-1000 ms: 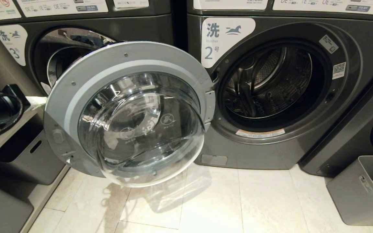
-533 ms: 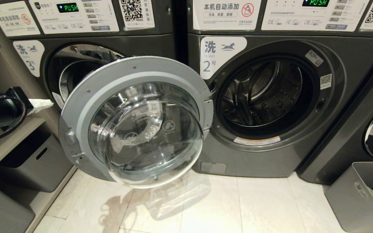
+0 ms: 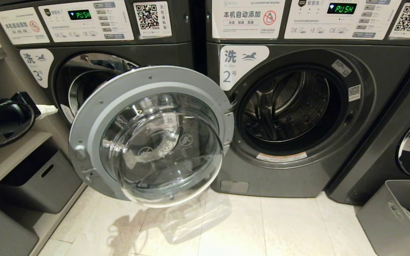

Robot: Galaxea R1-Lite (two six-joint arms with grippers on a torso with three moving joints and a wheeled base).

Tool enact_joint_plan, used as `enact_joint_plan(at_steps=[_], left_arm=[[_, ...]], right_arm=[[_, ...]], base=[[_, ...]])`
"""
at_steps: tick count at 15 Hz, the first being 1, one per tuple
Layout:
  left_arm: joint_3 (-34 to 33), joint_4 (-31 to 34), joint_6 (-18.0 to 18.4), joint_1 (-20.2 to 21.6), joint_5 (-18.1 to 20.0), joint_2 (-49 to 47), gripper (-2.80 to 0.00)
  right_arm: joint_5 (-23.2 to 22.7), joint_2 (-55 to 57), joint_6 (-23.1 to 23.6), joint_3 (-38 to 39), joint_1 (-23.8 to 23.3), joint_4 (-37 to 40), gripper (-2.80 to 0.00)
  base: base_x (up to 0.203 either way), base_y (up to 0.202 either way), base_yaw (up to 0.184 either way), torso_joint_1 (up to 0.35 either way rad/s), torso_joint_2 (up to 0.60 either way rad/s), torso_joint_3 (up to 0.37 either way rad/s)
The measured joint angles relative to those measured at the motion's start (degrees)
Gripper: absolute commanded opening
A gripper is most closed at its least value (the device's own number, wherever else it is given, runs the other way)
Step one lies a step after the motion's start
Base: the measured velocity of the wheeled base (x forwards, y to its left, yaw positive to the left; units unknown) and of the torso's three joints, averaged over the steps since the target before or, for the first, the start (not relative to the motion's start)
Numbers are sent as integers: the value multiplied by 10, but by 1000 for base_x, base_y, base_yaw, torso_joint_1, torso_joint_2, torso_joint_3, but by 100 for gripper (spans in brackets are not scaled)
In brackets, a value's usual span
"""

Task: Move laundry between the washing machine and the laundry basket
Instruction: Close the washing machine door with the left hand

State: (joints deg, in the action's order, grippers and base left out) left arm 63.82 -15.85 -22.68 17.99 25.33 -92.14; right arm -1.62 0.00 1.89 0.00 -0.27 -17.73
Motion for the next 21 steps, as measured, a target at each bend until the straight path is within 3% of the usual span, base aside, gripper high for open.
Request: enact_joint_plan(at_steps=[7, 15, 21], left_arm=[[51, 2, 5, -4, -2, -75, -280], [7, 1, 5, -42, 11, -77, -280], [-75, 9, 4, -71, 19, 0, -280]], right_arm=[[0, 0, 0, 0, 0, 0, -280], [0, 0, 0, 0, 0, 0, -280], [0, 0, 0, 0, 0, 0, -280]], base=[[0, 0, 0, 0, 0, 0], [0, 0, 0, 0, 0, 0], [0, 0, 0, 0, 0, 0]])
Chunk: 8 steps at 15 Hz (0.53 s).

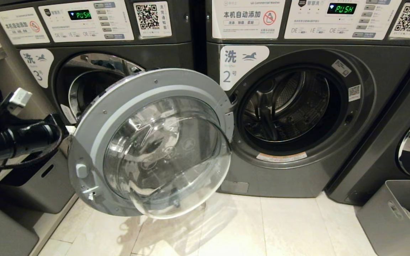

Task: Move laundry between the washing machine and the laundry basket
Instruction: Close the washing machine door with the left hand

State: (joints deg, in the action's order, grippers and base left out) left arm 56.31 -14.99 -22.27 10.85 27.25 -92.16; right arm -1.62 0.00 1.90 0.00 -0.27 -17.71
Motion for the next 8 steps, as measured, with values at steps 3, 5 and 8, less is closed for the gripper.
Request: enact_joint_plan(at_steps=[3, 5, 8], left_arm=[[-45, 30, -2, -34, 3, 63, -280], [-57, 63, -8, -63, 7, 108, -280], [-68, 96, -31, -126, 14, 166, -280]], right_arm=[[0, 0, 0, 0, 0, 0, -280], [0, 0, 0, 0, 0, 0, -280], [0, 0, 0, 0, 0, 0, -280]], base=[[0, 0, 0, 0, 0, 0], [0, 0, 0, 0, 0, 0], [0, 0, 0, 0, 0, 0]])
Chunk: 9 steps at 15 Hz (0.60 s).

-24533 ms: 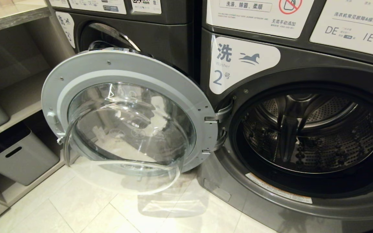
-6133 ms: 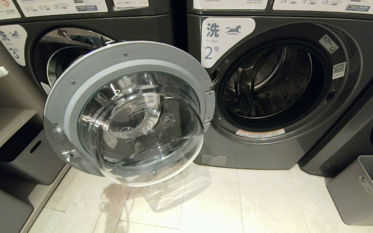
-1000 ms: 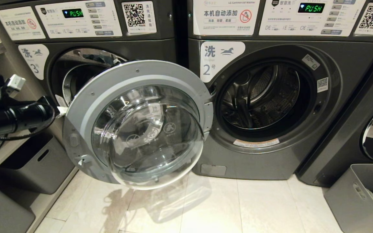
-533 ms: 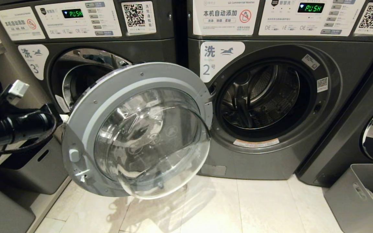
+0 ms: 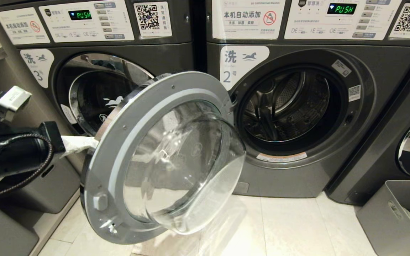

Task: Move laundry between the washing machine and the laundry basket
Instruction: Close the washing machine door with the left hand

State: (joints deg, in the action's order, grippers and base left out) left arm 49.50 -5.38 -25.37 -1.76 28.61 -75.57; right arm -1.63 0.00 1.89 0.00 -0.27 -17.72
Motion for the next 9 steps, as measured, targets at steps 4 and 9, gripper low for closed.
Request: enact_joint_plan(at_steps=[4, 9], left_arm=[[-14, 2, -4, -93, 0, 41, -280], [-18, 0, -4, -198, -5, 49, -280]], right_arm=[[0, 0, 0, 0, 0, 0, -280], [0, 0, 0, 0, 0, 0, -280]], base=[[0, 0, 0, 0, 0, 0], [0, 0, 0, 0, 0, 0]])
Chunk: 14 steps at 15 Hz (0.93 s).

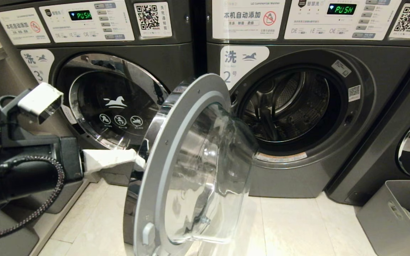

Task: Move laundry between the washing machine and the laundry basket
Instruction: Close the washing machine door with the left hand

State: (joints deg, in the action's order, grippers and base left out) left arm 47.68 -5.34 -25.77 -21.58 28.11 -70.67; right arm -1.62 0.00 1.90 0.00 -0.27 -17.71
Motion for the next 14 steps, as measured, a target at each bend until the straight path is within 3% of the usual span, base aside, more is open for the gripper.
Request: enact_joint_plan(at_steps=[5, 9, 12, 14], left_arm=[[-3, -16, 1, -127, 1, -34, -280], [11, -88, 1, -222, -4, -117, -280], [75, -128, 1, -275, -30, -214, -280], [154, -140, 1, -312, -45, -288, -280]], right_arm=[[0, 0, 0, 0, 0, 0, -280], [0, 0, 0, 0, 0, 0, -280], [0, 0, 0, 0, 0, 0, -280], [0, 0, 0, 0, 0, 0, -280]], base=[[0, 0, 0, 0, 0, 0], [0, 0, 0, 0, 0, 0], [0, 0, 0, 0, 0, 0], [0, 0, 0, 0, 0, 0]])
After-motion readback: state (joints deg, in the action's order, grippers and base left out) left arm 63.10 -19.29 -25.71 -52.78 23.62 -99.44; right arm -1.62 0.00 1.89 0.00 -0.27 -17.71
